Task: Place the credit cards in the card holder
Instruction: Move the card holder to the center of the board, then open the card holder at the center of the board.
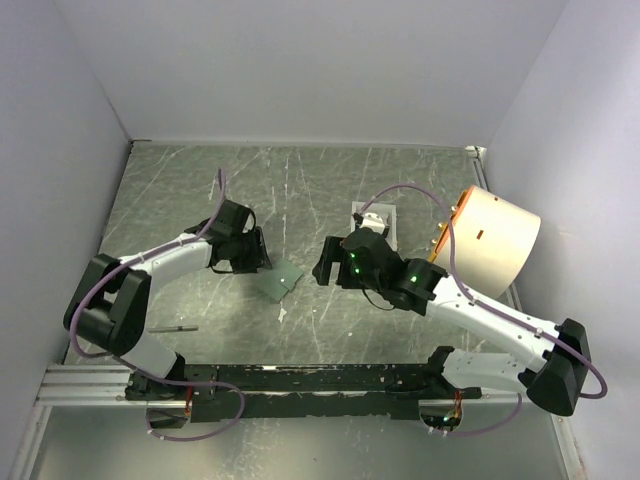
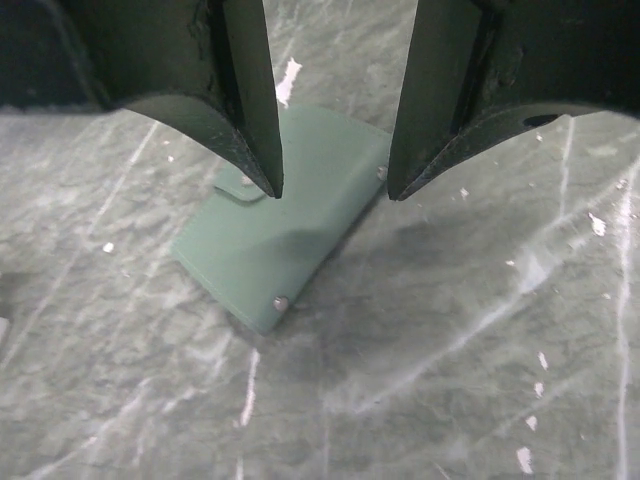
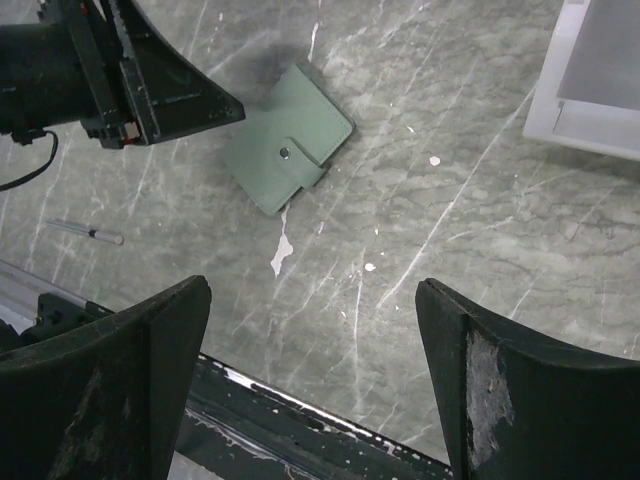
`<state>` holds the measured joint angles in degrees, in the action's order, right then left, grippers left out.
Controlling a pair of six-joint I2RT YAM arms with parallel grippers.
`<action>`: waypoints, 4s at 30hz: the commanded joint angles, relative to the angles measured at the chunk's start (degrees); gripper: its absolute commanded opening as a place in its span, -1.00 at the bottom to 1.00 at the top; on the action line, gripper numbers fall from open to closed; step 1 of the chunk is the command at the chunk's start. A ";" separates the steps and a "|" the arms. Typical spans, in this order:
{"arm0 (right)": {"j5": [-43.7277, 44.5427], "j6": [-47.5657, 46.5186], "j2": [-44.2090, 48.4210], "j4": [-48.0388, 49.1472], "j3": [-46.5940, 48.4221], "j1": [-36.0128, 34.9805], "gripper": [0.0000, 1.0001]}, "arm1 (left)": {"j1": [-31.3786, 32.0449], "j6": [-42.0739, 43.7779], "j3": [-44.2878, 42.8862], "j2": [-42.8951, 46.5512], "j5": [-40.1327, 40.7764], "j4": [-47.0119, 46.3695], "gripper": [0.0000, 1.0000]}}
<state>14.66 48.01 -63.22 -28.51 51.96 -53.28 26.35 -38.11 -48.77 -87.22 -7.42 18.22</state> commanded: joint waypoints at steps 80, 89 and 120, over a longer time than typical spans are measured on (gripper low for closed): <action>-6.22 -1.01 -30.95 12.12 7.89 -3.85 -0.28 | 2.86 -8.66 20.09 14.39 -19.21 -18.64 -0.86; -9.36 -0.88 -35.27 13.91 8.00 -3.90 -0.29 | 3.18 -8.38 20.05 12.84 -19.75 -18.87 -0.86; 7.78 -3.79 -34.88 0.71 9.64 -4.91 -0.79 | 3.76 -8.02 20.09 12.37 -17.17 -17.21 -0.86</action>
<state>15.25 45.82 -99.98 -21.96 62.61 -59.09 29.85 -46.15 -28.53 -75.88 -24.80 -0.38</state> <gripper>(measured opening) 0.121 0.084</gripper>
